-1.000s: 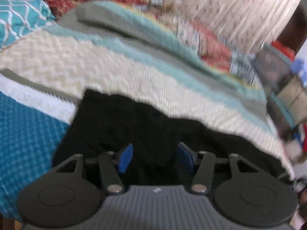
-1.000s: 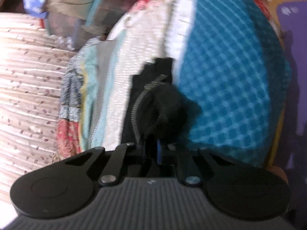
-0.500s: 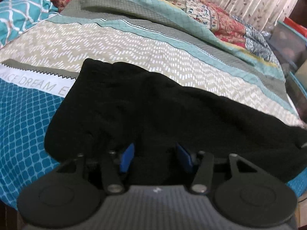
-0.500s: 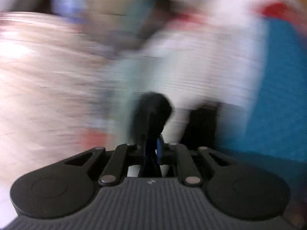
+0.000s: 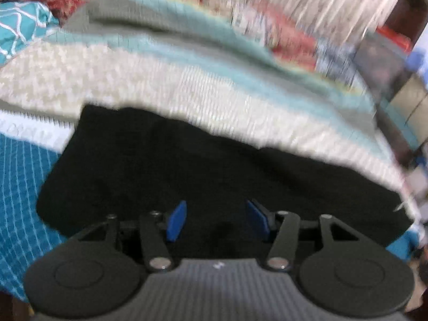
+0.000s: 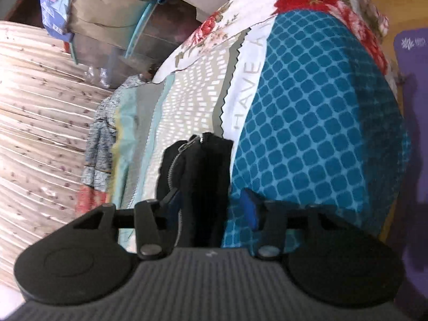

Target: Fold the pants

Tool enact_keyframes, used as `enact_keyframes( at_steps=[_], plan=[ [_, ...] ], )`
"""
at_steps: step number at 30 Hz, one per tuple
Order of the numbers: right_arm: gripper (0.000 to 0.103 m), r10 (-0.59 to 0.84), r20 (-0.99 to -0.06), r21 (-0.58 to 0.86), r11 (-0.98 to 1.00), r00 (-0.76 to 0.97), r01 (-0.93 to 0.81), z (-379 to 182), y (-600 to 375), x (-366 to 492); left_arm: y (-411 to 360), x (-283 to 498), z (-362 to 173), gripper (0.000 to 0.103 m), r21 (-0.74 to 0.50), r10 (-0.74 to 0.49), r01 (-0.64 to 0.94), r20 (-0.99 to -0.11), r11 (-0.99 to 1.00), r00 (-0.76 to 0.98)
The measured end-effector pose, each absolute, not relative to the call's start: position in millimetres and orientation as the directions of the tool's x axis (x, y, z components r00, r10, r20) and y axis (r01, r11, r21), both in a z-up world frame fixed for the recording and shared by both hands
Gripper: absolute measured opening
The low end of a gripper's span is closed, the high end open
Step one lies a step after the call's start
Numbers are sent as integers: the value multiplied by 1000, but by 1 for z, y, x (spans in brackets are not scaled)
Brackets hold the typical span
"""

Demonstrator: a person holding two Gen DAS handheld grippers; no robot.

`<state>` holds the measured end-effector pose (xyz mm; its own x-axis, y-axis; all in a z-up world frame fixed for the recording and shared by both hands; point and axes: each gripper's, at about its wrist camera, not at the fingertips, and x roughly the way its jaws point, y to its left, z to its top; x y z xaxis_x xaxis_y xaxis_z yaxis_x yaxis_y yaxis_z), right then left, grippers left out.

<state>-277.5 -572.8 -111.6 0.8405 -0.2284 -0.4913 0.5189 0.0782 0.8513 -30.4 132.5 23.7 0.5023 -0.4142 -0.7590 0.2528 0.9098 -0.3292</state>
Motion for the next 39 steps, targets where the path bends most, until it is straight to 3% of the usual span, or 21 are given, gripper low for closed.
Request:
enact_keyframes(
  at_steps=[2, 4, 5, 6, 9, 12, 16, 19, 22, 25, 26, 27, 29, 31, 32, 33, 36, 39],
  plan=[
    [51, -255, -488, 851, 73, 835, 520, -111, -576, -270, 127, -27, 1, 47, -287, -365, 235, -818, 929, 444],
    [52, -268, -489, 848, 80, 830, 525, -108, -577, -266, 125, -28, -5, 46, -268, -348, 234, -823, 935, 450],
    [42, -264, -500, 837, 96, 825, 538, -104, -577, -261, 124, -28, -2, 46, -262, -343, 232, -824, 937, 452],
    [17, -251, -513, 824, 123, 821, 553, -100, -577, -258, 122, -28, 0, 46, -256, -337, 233, -826, 938, 451],
    [12, -215, -506, 822, 173, 835, 542, -89, -572, -250, 124, -29, 10, 46, -271, -349, 229, -818, 935, 457],
    [12, -174, -385, 859, 292, 906, 421, -53, -552, -249, 138, -34, 29, 46, -353, -416, 220, -759, 909, 501],
    [12, -32, -321, 765, 580, 947, 279, 3, -495, -228, 161, -34, 52, 47, -418, -443, 187, -683, 889, 580],
    [12, 94, -389, 605, 776, 916, 178, 22, -429, -205, 183, -33, 61, 47, -461, -435, 134, -644, 877, 630],
    [14, 139, -542, 367, 926, 829, 85, 7, -351, -183, 204, -36, 61, 49, -473, -405, 85, -634, 877, 658],
    [25, 93, -729, 165, 985, 678, 42, -50, -287, -161, 223, -37, 55, 52, -475, -373, 27, -652, 879, 661],
    [27, 31, -712, 71, 997, 702, 28, -56, -272, -166, 230, -37, 52, 53, -479, -365, 10, -655, 878, 662],
    [40, -4, -689, 1, 1000, 725, 7, -53, -260, -173, 238, -40, 51, 57, -484, -359, -4, -655, 875, 665],
    [53, 46, -686, 24, 999, 726, -40, -42, -255, -182, 252, -44, 44, 64, -489, -341, -39, -660, 871, 670],
    [51, 118, -650, 106, 992, 751, -65, -22, -261, -187, 264, -44, 34, 74, -504, -336, -76, -672, 860, 660],
    [51, 139, -629, 139, 988, 765, -66, -10, -265, -184, 269, -44, 29, 74, -518, -341, -91, -675, 850, 654],
    [51, 144, -608, 165, 985, 781, -53, -1, -271, -186, 272, -41, 22, 75, -540, -356, -108, -678, 835, 643],
    [50, 123, -552, 270, 962, 825, 38, 8, -286, -173, 278, -35, 2, 90, -634, -423, -164, -664, 756, 616],
    [42, 121, -600, 378, 914, 791, 147, -19, -297, -157, 276, -33, -9, 98, -688, -465, -169, -630, 706, 622]
  ],
)
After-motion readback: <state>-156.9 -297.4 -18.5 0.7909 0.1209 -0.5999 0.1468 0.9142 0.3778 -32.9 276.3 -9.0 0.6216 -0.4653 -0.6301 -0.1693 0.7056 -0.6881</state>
